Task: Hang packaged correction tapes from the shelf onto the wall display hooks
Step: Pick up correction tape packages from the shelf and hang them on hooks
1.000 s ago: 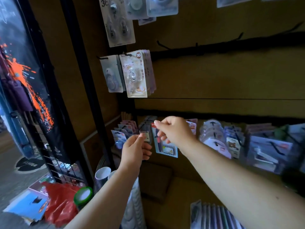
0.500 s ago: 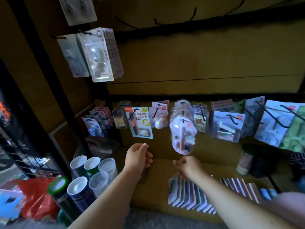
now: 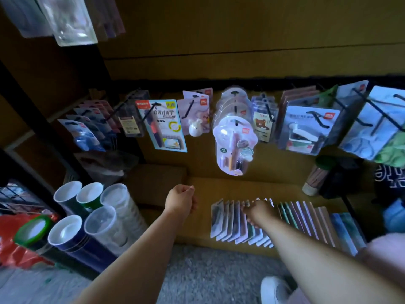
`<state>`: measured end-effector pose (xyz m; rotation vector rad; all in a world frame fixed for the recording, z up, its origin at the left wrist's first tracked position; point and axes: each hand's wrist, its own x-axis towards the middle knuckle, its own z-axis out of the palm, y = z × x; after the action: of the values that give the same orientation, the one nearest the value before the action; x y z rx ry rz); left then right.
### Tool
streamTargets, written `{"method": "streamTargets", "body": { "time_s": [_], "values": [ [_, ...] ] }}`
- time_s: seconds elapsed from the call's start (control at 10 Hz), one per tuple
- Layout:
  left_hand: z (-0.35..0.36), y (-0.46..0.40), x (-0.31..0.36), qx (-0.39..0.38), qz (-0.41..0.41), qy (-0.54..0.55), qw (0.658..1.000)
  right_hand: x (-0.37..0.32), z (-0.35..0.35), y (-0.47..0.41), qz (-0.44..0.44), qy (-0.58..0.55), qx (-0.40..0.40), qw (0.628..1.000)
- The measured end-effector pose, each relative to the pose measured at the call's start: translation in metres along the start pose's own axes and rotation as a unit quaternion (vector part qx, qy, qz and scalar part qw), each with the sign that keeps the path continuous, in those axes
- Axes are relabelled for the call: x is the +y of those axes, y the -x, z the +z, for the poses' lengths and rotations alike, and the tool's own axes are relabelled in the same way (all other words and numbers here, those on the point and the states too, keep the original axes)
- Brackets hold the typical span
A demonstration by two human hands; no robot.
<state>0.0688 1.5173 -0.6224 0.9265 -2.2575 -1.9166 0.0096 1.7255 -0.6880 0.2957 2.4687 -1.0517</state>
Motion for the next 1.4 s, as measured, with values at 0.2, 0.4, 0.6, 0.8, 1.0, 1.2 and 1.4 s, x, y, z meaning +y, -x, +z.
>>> {"method": "streamTargets", "body": {
  "time_s": [0.2, 0.4, 0.6, 0.8, 1.0, 1.2, 1.4],
  "values": [
    [0.018, -0.024, -0.034, -0.003, -0.059, -0.025, 0.998, 0.003, 0.012, -0.006, 0.032, 0.065, -0.039, 0.997],
    [0.026, -0.042, -0.07, -0.036, -0.116, -0.093, 0.988, 0.002, 0.028, -0.008, 0.048, 0.001, -0.074, 0.996],
    [0.038, -0.048, -0.096, -0.073, -0.164, -0.055, 0.982, -0.001, 0.051, -0.026, 0.007, 0.029, -0.054, 0.998],
    [0.048, -0.055, -0.106, -0.074, -0.254, -0.006, 0.964, 0.002, 0.073, -0.047, -0.044, 0.222, -0.027, 0.974],
    [0.042, -0.063, -0.125, -0.06, -0.258, 0.029, 0.964, 0.01, 0.101, -0.068, 0.022, 0.197, 0.001, 0.98],
    [0.038, -0.066, -0.132, -0.057, -0.273, 0.053, 0.959, 0.01, 0.119, -0.076, -0.014, 0.218, 0.058, 0.974],
    [0.033, -0.071, -0.144, -0.053, -0.248, 0.041, 0.966, 0.014, 0.14, -0.091, 0.023, 0.199, 0.054, 0.978]
  ]
}}
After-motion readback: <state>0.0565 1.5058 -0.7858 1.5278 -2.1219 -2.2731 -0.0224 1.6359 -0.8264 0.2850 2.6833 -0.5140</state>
